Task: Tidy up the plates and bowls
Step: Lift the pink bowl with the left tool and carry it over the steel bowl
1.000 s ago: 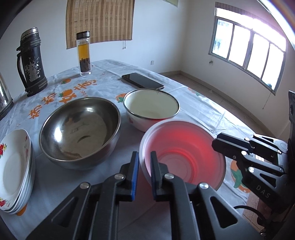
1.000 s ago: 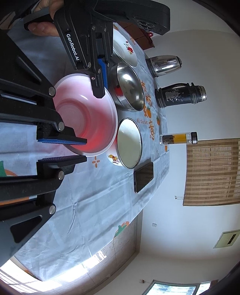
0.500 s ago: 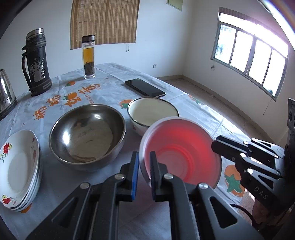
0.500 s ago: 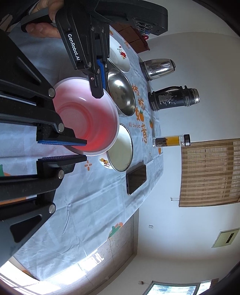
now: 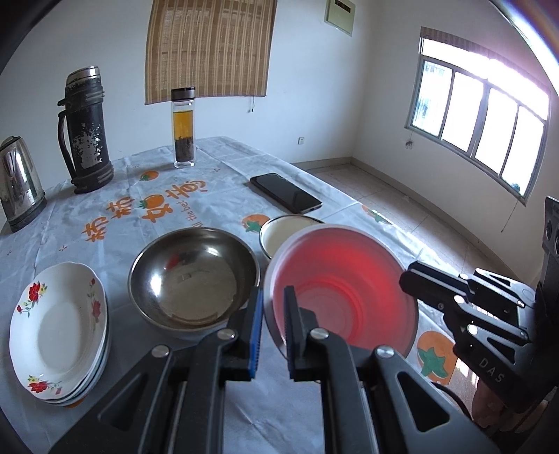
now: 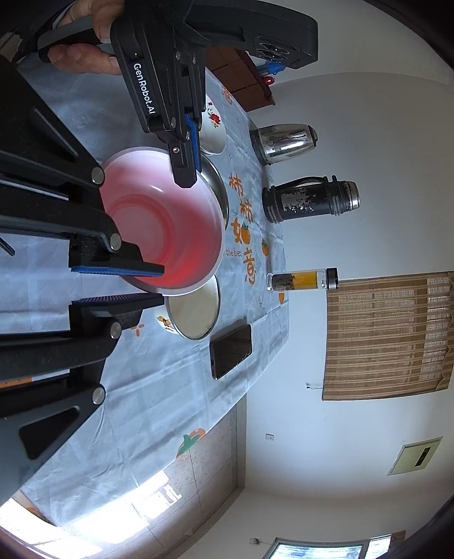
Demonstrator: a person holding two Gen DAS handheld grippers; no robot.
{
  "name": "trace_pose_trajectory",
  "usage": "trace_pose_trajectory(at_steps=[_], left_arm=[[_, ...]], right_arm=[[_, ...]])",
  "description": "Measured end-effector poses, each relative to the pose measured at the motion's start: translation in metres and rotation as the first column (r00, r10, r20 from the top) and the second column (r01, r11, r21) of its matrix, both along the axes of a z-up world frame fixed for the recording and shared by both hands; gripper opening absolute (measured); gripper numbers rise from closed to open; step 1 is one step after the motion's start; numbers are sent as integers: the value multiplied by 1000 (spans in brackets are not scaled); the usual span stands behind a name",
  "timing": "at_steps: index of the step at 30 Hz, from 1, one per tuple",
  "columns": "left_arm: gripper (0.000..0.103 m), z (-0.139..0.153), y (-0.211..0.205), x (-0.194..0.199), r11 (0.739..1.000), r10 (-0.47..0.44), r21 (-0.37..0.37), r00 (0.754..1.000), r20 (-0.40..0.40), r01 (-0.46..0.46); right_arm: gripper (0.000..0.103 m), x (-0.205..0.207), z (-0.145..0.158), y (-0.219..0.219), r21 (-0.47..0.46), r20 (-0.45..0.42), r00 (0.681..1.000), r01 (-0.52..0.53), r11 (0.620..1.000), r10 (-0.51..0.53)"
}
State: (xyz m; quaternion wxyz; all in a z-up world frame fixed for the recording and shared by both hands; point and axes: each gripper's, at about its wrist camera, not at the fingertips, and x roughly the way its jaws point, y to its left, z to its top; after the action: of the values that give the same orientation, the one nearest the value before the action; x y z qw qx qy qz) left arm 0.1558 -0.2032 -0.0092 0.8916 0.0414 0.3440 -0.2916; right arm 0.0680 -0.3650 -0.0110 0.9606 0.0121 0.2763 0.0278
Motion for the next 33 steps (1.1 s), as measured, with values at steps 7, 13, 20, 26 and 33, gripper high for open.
trace_pose_trajectory(at_steps=[7,13,20,26,33], left_arm=[[9,9,12,8,999,38,-13,999,11,-38],[9,16,22,15,998,66,-22,998,18,-66],[9,28,38,27,994,107,-38,994,33,-106],[9,32,48,40,990,137,-41,990,34,-136],[9,29,58,59,984,168,-52,986,7,-168]], right_arm=[[11,5,14,12,-9,36,999,-26,1000,27],[11,13,24,21,-14,62,997,-46,999,47],[11,28,31,32,-17,76,994,-80,997,81],[11,42,38,43,-26,85,991,-103,994,105],[11,57,44,56,-41,91,988,-122,992,125]])
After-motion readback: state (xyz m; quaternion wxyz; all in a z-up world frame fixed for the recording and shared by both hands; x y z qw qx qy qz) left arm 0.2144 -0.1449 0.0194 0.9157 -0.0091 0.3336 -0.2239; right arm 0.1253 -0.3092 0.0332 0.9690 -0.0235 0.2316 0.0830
